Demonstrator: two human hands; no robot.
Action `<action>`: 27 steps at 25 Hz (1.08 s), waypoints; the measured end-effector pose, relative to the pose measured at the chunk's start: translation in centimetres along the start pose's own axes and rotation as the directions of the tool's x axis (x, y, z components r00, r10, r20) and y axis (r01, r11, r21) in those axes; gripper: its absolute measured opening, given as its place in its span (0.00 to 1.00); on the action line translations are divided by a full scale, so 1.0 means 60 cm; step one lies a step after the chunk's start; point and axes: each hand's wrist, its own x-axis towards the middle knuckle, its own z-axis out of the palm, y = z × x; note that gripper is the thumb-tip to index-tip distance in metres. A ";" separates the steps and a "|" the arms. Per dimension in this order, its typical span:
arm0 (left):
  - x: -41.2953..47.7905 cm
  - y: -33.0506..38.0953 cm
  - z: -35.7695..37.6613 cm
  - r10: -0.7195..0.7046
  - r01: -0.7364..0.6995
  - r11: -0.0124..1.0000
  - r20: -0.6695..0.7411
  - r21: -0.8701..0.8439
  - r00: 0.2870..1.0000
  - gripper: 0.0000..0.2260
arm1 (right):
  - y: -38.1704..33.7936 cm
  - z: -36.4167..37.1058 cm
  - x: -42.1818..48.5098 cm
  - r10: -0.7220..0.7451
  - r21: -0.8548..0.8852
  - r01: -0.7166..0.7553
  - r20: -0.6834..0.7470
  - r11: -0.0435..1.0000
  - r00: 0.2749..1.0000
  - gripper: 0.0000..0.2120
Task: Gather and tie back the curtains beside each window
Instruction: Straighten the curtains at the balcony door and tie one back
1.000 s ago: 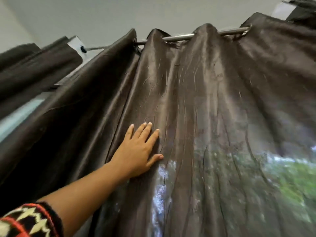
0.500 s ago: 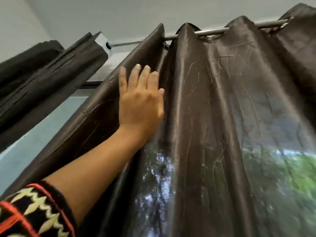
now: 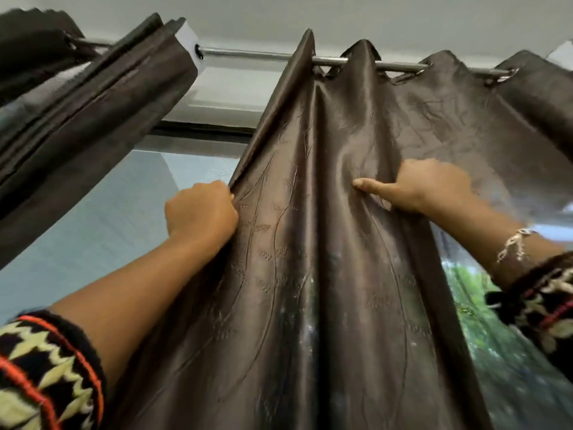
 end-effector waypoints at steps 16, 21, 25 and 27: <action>-0.043 -0.002 0.014 0.080 0.035 0.848 0.193 -0.529 0.978 0.15 | 0.022 0.011 0.008 0.233 -0.187 -0.228 0.003 0.956 0.973 0.19; -0.053 0.000 0.029 0.144 -0.066 0.880 0.131 -0.471 0.981 0.15 | -0.042 0.028 -0.017 0.048 -0.132 -0.065 -0.123 0.989 0.991 0.14; -0.050 -0.038 0.049 0.180 -0.094 0.886 0.150 -0.453 0.972 0.22 | -0.126 0.050 -0.024 -0.035 -0.025 0.032 -0.118 0.999 0.992 0.16; -0.048 -0.058 0.065 0.156 -0.066 0.875 0.149 -0.480 0.977 0.28 | -0.169 0.054 -0.023 -0.075 0.054 0.080 -0.103 0.995 0.992 0.16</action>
